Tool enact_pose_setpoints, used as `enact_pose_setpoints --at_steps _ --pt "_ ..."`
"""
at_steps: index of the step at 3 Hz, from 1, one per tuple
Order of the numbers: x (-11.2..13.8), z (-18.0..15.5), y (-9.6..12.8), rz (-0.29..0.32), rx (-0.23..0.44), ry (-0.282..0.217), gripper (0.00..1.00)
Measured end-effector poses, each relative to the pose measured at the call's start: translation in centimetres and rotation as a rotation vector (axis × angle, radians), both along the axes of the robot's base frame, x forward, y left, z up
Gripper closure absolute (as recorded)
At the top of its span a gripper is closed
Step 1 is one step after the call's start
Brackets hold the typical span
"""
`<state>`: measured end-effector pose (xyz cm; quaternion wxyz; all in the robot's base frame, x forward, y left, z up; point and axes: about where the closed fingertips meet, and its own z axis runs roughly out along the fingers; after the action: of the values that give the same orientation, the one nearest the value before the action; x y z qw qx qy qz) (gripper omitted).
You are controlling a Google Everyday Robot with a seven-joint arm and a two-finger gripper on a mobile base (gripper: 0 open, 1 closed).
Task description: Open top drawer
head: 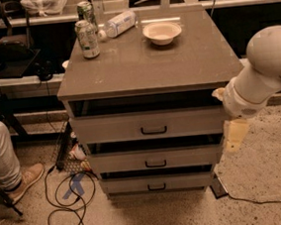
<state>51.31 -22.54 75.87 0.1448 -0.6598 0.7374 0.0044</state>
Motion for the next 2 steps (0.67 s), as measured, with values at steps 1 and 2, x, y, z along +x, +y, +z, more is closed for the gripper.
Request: enact_pose_setpoints --at_steps 1,2 --pt "1.97 -3.2 1.79 0.053 0.038 -0.028 0.0" --pt "2.51 -3.92 2.16 0.062 0.047 -0.038 0.0"
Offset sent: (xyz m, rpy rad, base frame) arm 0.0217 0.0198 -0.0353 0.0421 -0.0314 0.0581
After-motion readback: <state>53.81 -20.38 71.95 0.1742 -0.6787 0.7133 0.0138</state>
